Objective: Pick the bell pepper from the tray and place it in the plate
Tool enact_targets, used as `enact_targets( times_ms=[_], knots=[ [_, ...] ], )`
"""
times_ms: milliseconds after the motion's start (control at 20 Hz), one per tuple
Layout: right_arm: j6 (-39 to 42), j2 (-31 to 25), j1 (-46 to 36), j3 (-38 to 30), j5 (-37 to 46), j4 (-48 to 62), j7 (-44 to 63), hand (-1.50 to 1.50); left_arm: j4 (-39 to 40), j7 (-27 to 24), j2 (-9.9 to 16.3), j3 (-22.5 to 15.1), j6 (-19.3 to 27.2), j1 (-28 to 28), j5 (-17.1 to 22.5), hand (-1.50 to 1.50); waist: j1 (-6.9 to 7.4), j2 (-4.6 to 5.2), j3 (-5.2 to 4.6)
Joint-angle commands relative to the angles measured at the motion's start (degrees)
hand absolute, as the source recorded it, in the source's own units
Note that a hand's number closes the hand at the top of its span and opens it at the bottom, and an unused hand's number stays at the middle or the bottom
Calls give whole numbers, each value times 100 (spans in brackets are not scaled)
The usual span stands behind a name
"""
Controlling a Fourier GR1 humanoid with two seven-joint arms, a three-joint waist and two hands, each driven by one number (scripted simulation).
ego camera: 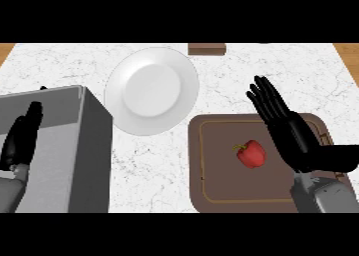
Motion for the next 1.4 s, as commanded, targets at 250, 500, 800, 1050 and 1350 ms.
enact_targets(
  times_ms=[250,500,800,1050,1350],
  knots=[
    [1875,-174,-915,2513,1191,-670,-423,150,-1273,-770,-65,-460,-411,-316,587,0,408,-178,0],
    [610,-1043,-910,2531,3800,-610,-576,150,-1309,-833,-133,-338,-441,89,951,0,-149,-145,18],
    [-414,-374,382,2761,3545,81,-2405,-150,-1596,-829,-35,-276,-584,139,1279,0,-117,-7,53],
    [-586,-566,368,2539,3641,-432,-2818,-150,-1660,-728,89,-262,-503,57,1301,0,-198,-54,32],
    [-594,-1379,27,2287,4819,-931,-1641,-150,-1665,-917,123,-283,-349,356,1342,0,-329,-97,2]
  ],
)
